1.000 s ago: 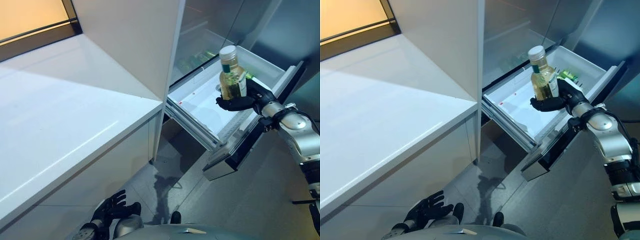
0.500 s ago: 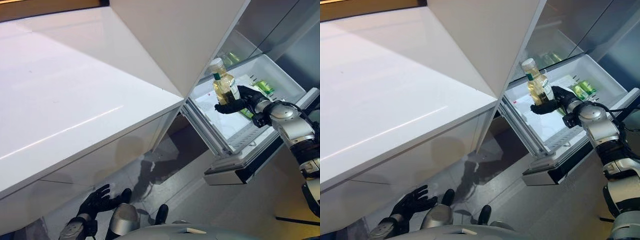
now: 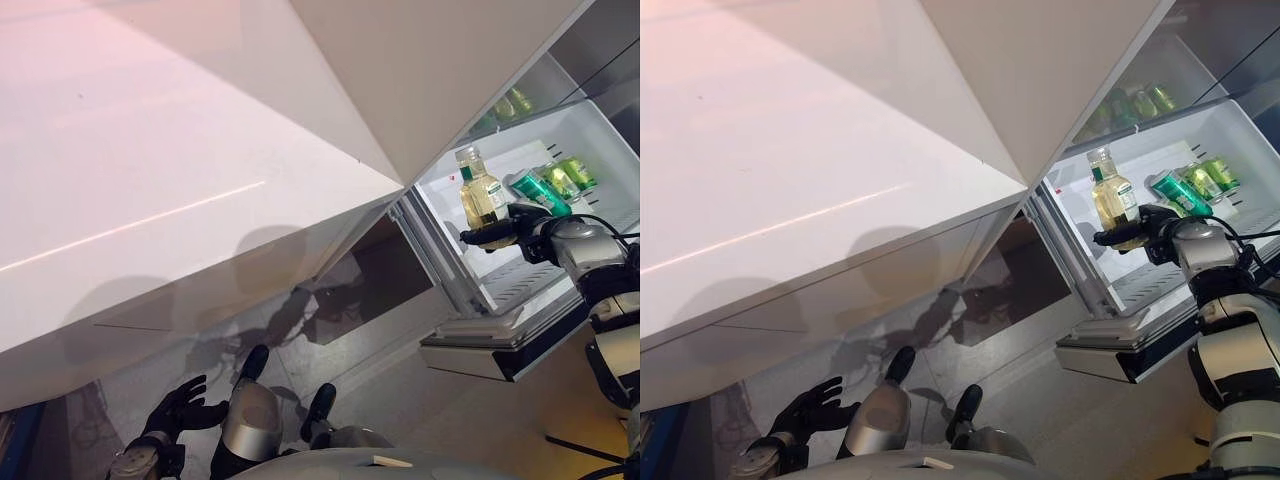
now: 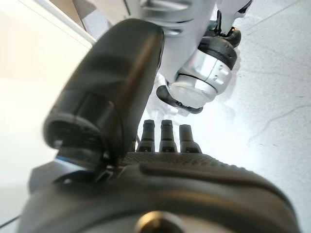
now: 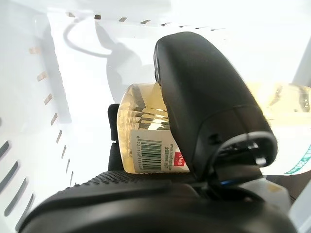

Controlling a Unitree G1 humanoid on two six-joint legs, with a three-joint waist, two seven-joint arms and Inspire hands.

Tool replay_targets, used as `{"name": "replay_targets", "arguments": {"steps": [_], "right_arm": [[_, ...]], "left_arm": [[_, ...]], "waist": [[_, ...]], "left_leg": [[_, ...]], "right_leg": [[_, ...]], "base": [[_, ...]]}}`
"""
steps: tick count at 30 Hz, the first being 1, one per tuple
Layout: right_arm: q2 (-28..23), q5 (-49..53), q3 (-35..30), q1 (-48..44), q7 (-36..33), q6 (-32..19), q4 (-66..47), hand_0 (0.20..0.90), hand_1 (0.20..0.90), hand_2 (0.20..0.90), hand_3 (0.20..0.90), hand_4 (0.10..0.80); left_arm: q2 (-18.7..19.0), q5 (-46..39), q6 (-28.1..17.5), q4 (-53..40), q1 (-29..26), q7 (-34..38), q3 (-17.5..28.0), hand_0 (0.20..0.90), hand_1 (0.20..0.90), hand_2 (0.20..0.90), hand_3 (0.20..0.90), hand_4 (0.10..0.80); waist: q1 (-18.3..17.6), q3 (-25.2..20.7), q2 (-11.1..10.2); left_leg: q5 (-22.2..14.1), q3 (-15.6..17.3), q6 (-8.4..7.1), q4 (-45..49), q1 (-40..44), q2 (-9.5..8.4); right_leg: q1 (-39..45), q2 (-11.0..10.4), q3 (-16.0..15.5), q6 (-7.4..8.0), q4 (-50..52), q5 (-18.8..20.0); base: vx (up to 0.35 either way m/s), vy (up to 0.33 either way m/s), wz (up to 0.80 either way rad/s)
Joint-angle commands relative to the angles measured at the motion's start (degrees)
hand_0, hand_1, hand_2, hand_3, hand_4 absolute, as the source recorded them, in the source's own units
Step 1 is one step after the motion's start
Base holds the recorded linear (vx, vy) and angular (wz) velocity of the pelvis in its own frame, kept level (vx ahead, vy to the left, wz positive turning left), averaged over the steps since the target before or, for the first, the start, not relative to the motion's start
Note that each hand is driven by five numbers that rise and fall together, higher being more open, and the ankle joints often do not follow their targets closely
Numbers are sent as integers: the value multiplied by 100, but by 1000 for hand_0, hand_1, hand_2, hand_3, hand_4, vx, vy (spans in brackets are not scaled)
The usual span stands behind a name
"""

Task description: Put drinks into fridge and close the fridge

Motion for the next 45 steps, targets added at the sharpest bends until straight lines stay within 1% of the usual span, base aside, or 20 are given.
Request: {"name": "replay_targets", "arguments": {"steps": [1, 6, 11, 13, 19, 24, 31, 32, 33, 34, 35, 38, 42, 44, 45], "right_arm": [[-778, -470, 165, -1235, 68, -234, 62, 300, 300, 300, 200, 100], [-737, -786, 306, -1369, 455, -121, 360, 300, 300, 300, 200, 100], [-659, -1056, 396, -1451, 781, 156, 716, 300, 300, 300, 200, 100], [-603, -1140, 421, -1473, 972, 367, 953, 300, 300, 300, 200, 100], [-543, -1551, 407, -1401, 1642, 529, 1201, 300, 300, 300, 200, 100], [-426, -1672, 366, -1295, 1710, 524, 1288, 300, 300, 300, 200, 100], [-328, -1674, 315, -1259, 1638, 532, 1394, 300, 300, 300, 200, 100], [-295, -1694, 302, -1230, 1634, 551, 1380, 300, 300, 300, 200, 100], [-240, -1743, 276, -1188, 1621, 597, 1356, 300, 300, 300, 200, 100], [-228, -1767, 261, -1185, 1634, 611, 1359, 300, 300, 300, 200, 100], [-195, -1886, 193, -1201, 1758, 668, 1392, 300, 300, 300, 200, 100], [-229, -2152, 141, -1289, 2045, 629, 1513, 300, 300, 300, 200, 100], [-274, -2217, 170, -1322, 2122, 591, 1512, 300, 300, 300, 200, 100], [-256, -2208, 216, -1305, 2126, 602, 1445, 300, 300, 300, 200, 100], [-255, -2169, 238, -1308, 2102, 613, 1434, 335, 335, 335, 241, 141]], "left_arm": [[230, -31, 73, -332, 210, 84, -309, 900, 900, 900, 900, 800], [311, -88, 182, -420, 216, 87, -318, 900, 900, 900, 900, 800], [371, -116, 191, -449, 176, 121, -335, 900, 900, 900, 900, 800], [401, -126, 226, -496, 182, 134, -331, 900, 900, 900, 900, 800], [427, -151, 294, -559, 156, 156, -315, 900, 900, 900, 900, 800], [443, -202, 303, -610, 126, 171, -355, 900, 900, 900, 900, 800], [480, -239, 369, -675, 95, 157, -355, 900, 900, 900, 900, 800], [481, -258, 453, -763, 109, 179, -361, 900, 900, 900, 900, 800], [507, -267, 702, -967, 123, 218, -330, 900, 900, 900, 900, 800], [515, -258, 759, -998, 116, 222, -319, 900, 900, 900, 900, 800], [548, -230, 959, -1054, 61, 224, -287, 900, 900, 900, 900, 800], [584, -221, 1243, -982, -120, 178, -175, 900, 900, 900, 900, 800], [610, -314, 1358, -858, -313, 142, -135, 900, 900, 900, 900, 800], [645, -443, 1442, -742, -509, 139, -150, 900, 900, 900, 900, 800], [651, -462, 1452, -705, -557, 131, -154, 900, 900, 900, 900, 800]], "waist": [[65, -247, 28], [125, -214, 51], [179, -185, 59], [221, -166, 66], [270, -124, 76], [292, -81, 109], [334, -37, 157], [330, -44, 170], [327, -74, 176], [326, -85, 173], [323, -141, 159], [279, -243, 153], [210, -259, 183], [144, -233, 219], [132, -221, 228]], "left_leg": [[-206, 167, 383, -22, -39, -304], [-180, 158, 375, -15, -69, -306], [-167, 125, 371, -17, -86, -311], [-154, 106, 366, -17, -89, -306], [-132, 79, 355, -7, -118, -308], [-114, 49, 357, -1, -163, -321], [-94, 10, 358, 24, -218, -340], [-91, 2, 352, 21, -215, -342], [-90, 10, 343, 22, -202, -345], [-93, 21, 340, 23, -197, -340], [-110, 39, 332, 25, -170, -325], [-135, 66, 327, 26, -124, -293], [-136, 102, 340, 20, -124, -284], [-139, 135, 352, 47, -156, -290], [-138, 143, 352, 56, -165, -291]], "right_leg": [[-131, 245, -20, 64, 152, 362], [-144, 232, -51, 69, 162, 368], [-146, 226, -71, 73, 159, 371], [-140, 222, -88, 76, 162, 378], [-150, 216, -106, 71, 176, 373], [-192, 210, -103, 77, 189, 383], [-217, 191, -137, 82, 205, 387], [-220, 186, -134, 90, 206, 386], [-209, 181, -128, 89, 205, 379], [-201, 180, -133, 86, 202, 374], [-169, 175, -151, 74, 192, 355], [-160, 177, -136, 62, 198, 338], [-199, 171, -114, 56, 212, 345], [-238, 160, -86, 53, 234, 346], [-246, 155, -81, 54, 238, 349]], "base": [[0, 0, 0], [0, 0, 0], [1, -4, 1], [11, -26, 7], [3, -6, 3], [0, 0, 0], [0, 0, 0], [58, 25, 1], [58, 27, 1], [118, 17, 1], [118, -6, 1], [86, 7, 1], [-6, 8, 0], [-29, 36, -1], [0, 0, 0]]}}
